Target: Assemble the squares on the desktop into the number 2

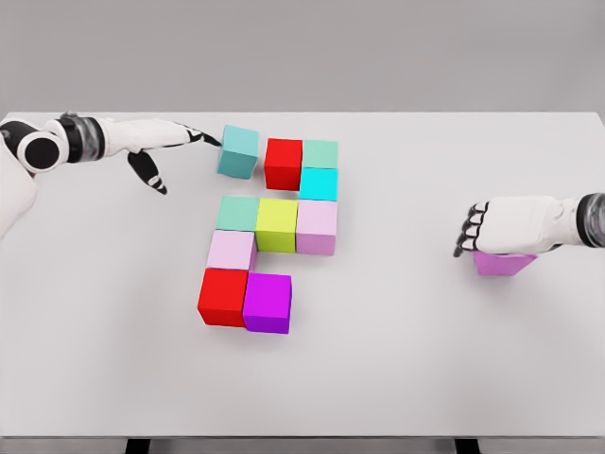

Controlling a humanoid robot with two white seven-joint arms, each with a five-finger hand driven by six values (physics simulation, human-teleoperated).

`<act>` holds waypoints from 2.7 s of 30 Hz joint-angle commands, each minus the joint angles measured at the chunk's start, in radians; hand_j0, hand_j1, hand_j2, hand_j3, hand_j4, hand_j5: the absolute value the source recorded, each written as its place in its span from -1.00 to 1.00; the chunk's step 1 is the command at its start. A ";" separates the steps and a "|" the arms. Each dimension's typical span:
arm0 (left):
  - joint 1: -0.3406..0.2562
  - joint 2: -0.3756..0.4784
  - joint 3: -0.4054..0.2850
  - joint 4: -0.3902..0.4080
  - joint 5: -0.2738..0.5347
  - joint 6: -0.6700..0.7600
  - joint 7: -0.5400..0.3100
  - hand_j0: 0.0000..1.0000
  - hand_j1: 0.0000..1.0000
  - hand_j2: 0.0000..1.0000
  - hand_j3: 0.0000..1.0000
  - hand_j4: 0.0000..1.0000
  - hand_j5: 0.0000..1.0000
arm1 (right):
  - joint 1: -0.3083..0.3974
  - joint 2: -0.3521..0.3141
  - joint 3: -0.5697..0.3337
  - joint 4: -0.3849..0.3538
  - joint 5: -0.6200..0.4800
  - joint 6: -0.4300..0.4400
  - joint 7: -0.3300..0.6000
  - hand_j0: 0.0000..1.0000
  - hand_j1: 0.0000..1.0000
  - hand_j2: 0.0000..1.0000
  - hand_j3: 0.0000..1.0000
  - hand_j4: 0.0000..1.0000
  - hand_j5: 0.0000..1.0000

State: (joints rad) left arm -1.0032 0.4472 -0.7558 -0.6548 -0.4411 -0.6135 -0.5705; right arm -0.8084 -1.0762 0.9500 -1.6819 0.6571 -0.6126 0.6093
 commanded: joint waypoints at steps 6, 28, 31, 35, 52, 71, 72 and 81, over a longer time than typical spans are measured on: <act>-0.020 0.042 0.035 0.017 0.012 0.003 0.006 1.00 1.00 1.00 1.00 1.00 1.00 | 0.000 -0.002 0.003 -0.001 -0.013 0.002 0.002 0.59 0.59 0.59 0.59 0.59 0.59; -0.035 -0.056 0.001 0.012 -0.019 0.003 0.000 1.00 1.00 1.00 1.00 1.00 1.00 | -0.003 -0.001 0.026 0.041 0.053 0.002 0.002 0.80 0.80 0.80 0.80 0.80 0.80; -0.034 -0.062 0.000 0.009 -0.018 0.003 -0.002 1.00 1.00 1.00 1.00 1.00 1.00 | -0.003 0.001 0.023 0.041 0.053 0.002 0.002 0.77 0.77 0.77 0.77 0.77 0.77; -0.031 -0.071 -0.011 0.007 -0.016 0.003 -0.002 1.00 1.00 1.00 1.00 1.00 1.00 | -0.003 0.004 0.021 0.039 0.042 0.002 0.002 0.37 0.37 0.37 0.37 0.37 0.37; -0.025 -0.073 -0.011 -0.008 0.009 0.003 -0.005 1.00 1.00 1.00 1.00 1.00 1.00 | -0.008 0.024 -0.033 0.044 -0.225 0.002 0.002 0.22 0.22 0.22 0.22 0.22 0.22; -0.020 -0.102 -0.011 -0.011 0.019 0.003 -0.005 1.00 1.00 1.00 1.00 1.00 1.00 | -0.020 0.114 -0.028 -0.076 -0.340 0.002 0.002 0.38 0.38 0.38 0.38 0.38 0.38; -0.020 -0.104 -0.011 -0.012 0.019 0.003 -0.005 1.00 1.00 1.00 1.00 1.00 1.00 | -0.026 0.117 -0.028 -0.076 -0.347 0.002 0.002 0.38 0.38 0.38 0.38 0.38 0.38; -0.029 -0.028 0.004 -0.008 0.088 0.003 -0.005 1.00 1.00 1.00 1.00 1.00 1.00 | -0.028 0.171 -0.019 -0.078 -0.349 0.002 0.002 0.44 0.44 0.44 0.44 0.44 0.44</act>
State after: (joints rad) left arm -1.0324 0.3944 -0.7579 -0.6640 -0.3734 -0.6134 -0.5757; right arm -0.8360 -0.9137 0.9291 -1.7581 0.3148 -0.6134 0.6113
